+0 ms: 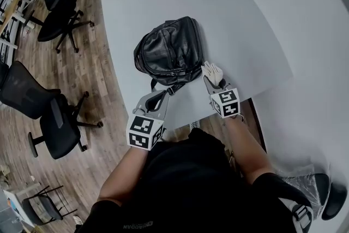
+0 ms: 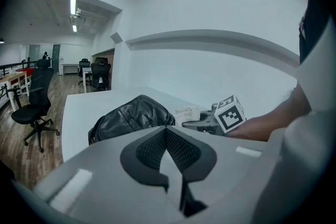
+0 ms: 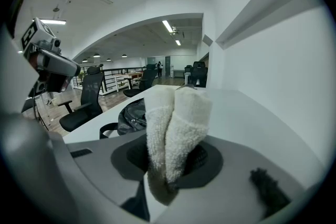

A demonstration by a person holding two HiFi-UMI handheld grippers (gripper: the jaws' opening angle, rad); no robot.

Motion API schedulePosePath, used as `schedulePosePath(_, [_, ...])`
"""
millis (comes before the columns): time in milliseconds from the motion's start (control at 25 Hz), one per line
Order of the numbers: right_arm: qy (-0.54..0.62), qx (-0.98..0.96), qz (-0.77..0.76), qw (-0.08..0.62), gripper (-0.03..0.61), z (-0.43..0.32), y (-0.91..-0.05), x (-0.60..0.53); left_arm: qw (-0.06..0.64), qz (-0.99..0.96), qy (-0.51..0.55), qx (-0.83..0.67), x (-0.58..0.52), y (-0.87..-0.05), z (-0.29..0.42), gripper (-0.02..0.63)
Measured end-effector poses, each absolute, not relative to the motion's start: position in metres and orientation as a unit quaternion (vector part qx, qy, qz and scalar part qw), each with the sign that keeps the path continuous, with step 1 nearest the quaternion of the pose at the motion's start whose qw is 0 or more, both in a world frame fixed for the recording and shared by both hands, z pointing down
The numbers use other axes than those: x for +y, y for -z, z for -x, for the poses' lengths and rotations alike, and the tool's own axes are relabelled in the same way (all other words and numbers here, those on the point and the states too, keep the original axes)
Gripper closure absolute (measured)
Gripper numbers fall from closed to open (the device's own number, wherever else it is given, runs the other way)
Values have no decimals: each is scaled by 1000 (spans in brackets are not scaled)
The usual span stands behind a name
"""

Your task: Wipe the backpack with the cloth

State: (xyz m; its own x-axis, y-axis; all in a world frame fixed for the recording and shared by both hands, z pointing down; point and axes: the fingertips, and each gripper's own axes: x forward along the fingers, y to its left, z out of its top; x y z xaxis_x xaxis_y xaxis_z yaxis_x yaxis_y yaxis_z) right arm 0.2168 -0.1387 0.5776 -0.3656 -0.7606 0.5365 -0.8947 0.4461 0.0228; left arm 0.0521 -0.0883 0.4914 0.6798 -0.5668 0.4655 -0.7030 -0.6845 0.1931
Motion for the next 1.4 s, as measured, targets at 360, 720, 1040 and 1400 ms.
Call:
schedulePosePath(360, [-143,-815,-507,241,471,-201,-579,-127,172,-904,-190,-342,-86,-489,-49,609])
schedulePosePath(720, [-150,-808,-518,238,471,-193,-579,-123,168,-906,-184,-344,-87,-485,-35,609])
schedulePosePath(1040, [-155,-803,-524,239,471,-192,-570,-129,171,-906,-176,-346,-95,-485,-29,609])
schedulePosePath(1400, [-147,-838,-489,192,471,-156,-527,-157,186,-895,-182,-361,-99,-491,-20,607])
